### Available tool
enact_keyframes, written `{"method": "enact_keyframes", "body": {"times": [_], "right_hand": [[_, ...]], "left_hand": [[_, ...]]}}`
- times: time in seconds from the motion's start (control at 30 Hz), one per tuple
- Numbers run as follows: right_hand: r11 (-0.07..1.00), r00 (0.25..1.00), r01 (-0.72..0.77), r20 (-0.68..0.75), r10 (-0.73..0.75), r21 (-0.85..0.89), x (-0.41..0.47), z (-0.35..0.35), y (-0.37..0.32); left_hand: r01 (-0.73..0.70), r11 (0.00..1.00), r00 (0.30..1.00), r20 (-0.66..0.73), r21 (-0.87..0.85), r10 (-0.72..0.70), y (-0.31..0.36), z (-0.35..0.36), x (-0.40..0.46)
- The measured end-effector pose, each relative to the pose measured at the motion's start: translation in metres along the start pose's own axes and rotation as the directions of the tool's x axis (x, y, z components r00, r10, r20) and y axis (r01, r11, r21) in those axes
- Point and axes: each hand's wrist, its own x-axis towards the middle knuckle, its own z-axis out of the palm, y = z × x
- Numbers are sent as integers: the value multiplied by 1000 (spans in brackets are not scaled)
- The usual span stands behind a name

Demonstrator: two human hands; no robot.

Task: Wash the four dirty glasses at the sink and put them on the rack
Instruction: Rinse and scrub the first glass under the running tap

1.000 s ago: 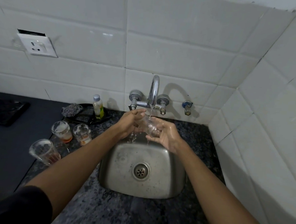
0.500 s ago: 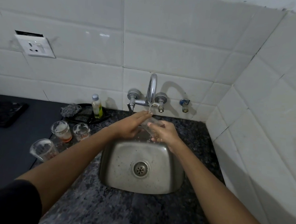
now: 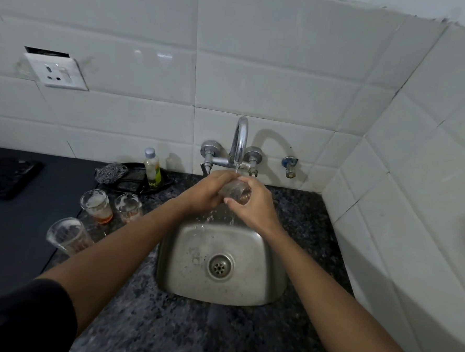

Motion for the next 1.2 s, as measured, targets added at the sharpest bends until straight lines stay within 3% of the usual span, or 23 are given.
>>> {"method": "enact_keyframes", "body": {"times": [0.07, 0.13, 0.17, 0.2, 0.23, 0.3, 0.37, 0.4, 0.47, 0.53, 0.57, 0.67, 0.73, 0.8, 0.87, 0.9, 0.93, 1.0, 1.07, 1.13, 1.17, 1.2], "right_hand": [[996, 999, -45, 13, 44, 76, -1, 1, -1], [885, 949, -303, 198, 245, 353, 3, -2, -5], [803, 906, -410, 294, 303, 433, 5, -4, -7], [795, 896, -428, 314, 313, 429, 7, -5, -7], [866, 925, -362, 247, 288, 346, 7, -5, -6], [993, 994, -96, 63, 92, 69, 8, -2, 1], [998, 999, 49, 16, -48, -46, 7, 3, 10], [999, 999, 37, 22, -37, -9, 5, 3, 11], [969, 986, -154, 94, 138, 193, 7, 0, 8], [828, 916, -388, 267, 299, 404, 11, -3, 5], [822, 909, -400, 288, 300, 405, 12, -4, 4], [989, 991, -115, 80, 108, 90, 12, -1, 8], [1000, 999, 16, 38, -15, -22, 12, 4, 15], [994, 997, -59, 61, 54, 92, 12, 4, 16], [876, 939, -326, 230, 257, 354, 14, -1, 10], [817, 907, -404, 299, 297, 411, 14, -3, 8], [838, 915, -386, 278, 293, 386, 14, -4, 5], [982, 985, -154, 90, 144, 112, 14, -3, 9], [999, 1000, 4, 10, -4, -39, 12, 1, 15], [990, 996, -83, 44, 79, 112, 11, 3, 15], [933, 974, -217, 121, 189, 287, 12, 0, 11], [801, 927, -370, 247, 283, 472, 14, -2, 8]], "left_hand": [[16, 1000, 1000, 2, 4, -16, -3, -3, 3], [30, 999, 1000, -3, 36, -30, -7, -3, 2], [34, 999, 999, -1, 37, -34, -10, -2, 0], [37, 999, 999, 6, 28, -37, -11, -1, -1], [40, 999, 999, 13, 14, -40, -11, 1, -1], [58, 998, 998, 14, -12, -58, -10, 2, 1], [94, 995, 995, 23, -40, -93, -14, 1, 3], [107, 993, 994, 37, -43, -105, -15, 1, 4], [110, 993, 993, 44, -35, -109, -16, 2, 4], [96, 994, 995, 42, -48, -94, -13, 3, 5], [97, 994, 995, 40, -54, -95, -12, 5, 6], [111, 991, 993, 50, -68, -108, -14, 7, 9], [105, 992, 993, 66, -63, -101, -18, 5, 13], [103, 993, 992, 76, -52, -99, -20, 4, 14], [102, 993, 994, 57, -52, -99, -22, 5, 13], [103, 993, 994, 49, -58, -100, -22, 6, 12], [102, 992, 994, 46, -68, -99, -23, 8, 11], [104, 992, 994, 38, -78, -101, -20, 11, 11], [109, 991, 994, 40, -80, -106, -20, 9, 13], [110, 992, 994, 34, -66, -108, -21, 6, 15], [102, 993, 995, 29, -62, -100, -21, 4, 14], [89, 994, 996, 24, -61, -88, -20, 4, 14]]}}
